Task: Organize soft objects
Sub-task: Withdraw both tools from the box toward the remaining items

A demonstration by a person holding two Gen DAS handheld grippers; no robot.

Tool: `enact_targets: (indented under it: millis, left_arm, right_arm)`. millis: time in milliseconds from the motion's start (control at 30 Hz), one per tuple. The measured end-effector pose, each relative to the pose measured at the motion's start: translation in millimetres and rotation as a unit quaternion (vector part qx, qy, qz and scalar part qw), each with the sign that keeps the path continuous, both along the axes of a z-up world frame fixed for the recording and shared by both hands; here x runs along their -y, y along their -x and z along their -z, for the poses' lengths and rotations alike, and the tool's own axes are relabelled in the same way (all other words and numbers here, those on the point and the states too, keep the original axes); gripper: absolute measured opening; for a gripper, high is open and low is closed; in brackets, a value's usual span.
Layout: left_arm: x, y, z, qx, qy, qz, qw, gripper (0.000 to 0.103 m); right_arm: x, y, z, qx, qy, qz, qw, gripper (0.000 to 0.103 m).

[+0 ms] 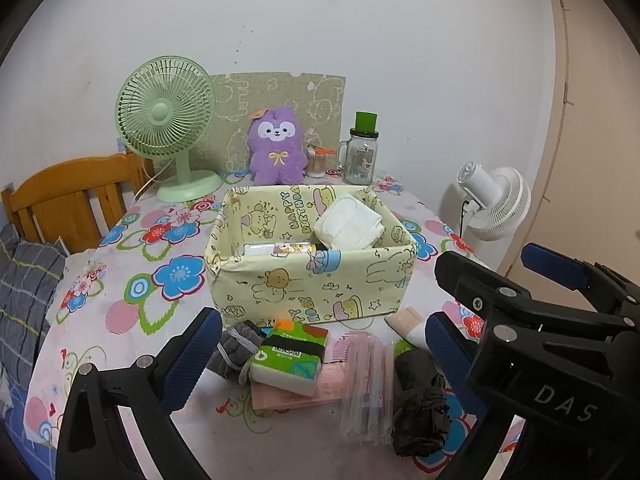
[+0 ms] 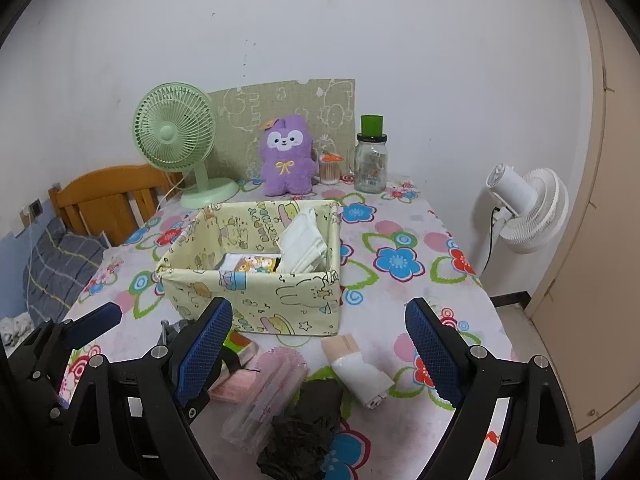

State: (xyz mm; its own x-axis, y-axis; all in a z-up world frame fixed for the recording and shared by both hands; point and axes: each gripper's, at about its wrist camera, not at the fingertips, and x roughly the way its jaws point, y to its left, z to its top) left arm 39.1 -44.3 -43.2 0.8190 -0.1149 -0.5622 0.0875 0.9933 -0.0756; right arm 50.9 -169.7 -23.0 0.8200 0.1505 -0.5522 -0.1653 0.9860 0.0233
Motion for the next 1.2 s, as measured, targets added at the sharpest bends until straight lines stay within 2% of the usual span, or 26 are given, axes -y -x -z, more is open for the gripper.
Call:
enact_targets:
  millis: [667, 1200]
  left_arm:
    - [30, 2, 23, -0.017, -0.016, 0.027, 0.9994, 0.098]
    - [39, -19, 50, -0.059, -0.029, 0.032, 0.9974, 0.088]
  right_arm:
    - [18, 6, 24, -0.022, 0.001, 0.01, 1.0, 0.089]
    - [31, -16, 55, -0.064, -0.006, 0.02, 0.998, 0.083]
